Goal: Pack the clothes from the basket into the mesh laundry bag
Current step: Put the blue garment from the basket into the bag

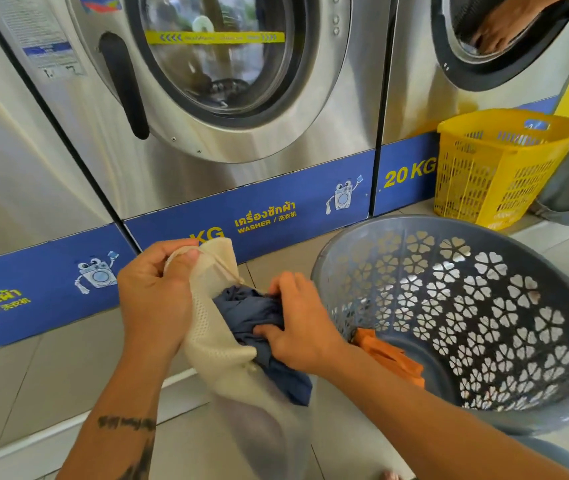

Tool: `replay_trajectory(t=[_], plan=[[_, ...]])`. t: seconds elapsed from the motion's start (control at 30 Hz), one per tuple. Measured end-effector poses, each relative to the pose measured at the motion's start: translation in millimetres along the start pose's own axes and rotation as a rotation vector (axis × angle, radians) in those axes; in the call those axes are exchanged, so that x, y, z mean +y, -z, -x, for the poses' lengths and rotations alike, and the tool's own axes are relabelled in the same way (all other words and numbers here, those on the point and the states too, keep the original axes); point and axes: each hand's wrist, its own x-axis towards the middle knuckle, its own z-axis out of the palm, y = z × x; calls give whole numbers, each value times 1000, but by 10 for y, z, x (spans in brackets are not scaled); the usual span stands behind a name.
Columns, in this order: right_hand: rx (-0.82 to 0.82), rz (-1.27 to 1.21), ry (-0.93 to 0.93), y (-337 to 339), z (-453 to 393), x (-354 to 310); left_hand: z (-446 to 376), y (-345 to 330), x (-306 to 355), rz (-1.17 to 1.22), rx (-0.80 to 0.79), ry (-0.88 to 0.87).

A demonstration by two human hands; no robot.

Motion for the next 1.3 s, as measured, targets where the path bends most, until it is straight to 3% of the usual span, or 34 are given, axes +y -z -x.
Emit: replay_trajectory(t=[0.1,0.2,0.37,0.5,0.8,0.9,1.07,1.2,1.3], plan=[[0,323,-118,63,86,11,17,-9,62,3,-6,-9],[-109,297,-192,201,119,-89,61,-32,108,26,-19,-4],[-276,477,-5,218,255,-191,119,-81,125,82,-48,28],[-361,392,82,96,261,-140,61,-35,179,96,-31,44],[108,190,38,-366,40,-175,-74,159,252,178,23,71],[29,-40,-43,-354,55,-165,-69,163,170,83,-31,22],[-5,-107,35,-101,-30,-339,-108,152,-15,-153,-110,-66],[10,-432,-14,-13,-5,-456,-36,47,-4,-189,-159,-128],[85,-505,39,-80,32,-494,-20,39,74,-146,-176,-120]])
